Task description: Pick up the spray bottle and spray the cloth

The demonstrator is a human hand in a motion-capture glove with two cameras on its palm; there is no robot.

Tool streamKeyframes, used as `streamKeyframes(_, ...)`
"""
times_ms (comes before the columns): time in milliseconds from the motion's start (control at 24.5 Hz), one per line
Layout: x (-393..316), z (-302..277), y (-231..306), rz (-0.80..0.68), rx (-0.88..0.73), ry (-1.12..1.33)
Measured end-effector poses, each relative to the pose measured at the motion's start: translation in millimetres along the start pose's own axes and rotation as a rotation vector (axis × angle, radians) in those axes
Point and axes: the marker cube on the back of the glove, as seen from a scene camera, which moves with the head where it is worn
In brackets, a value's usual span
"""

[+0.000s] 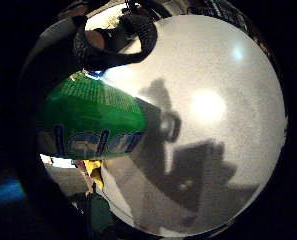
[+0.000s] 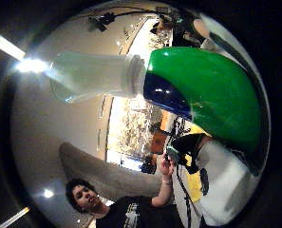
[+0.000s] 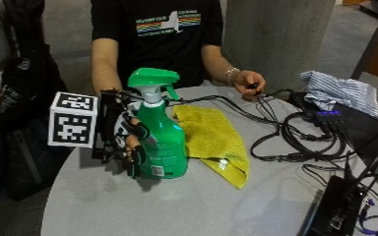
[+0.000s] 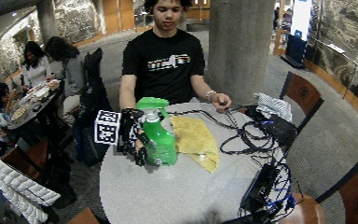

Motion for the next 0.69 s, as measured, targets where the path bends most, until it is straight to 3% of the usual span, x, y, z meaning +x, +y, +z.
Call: streamKeyframes(693, -3.7, 6.9, -1.8, -0.051, 0.05, -0.022)
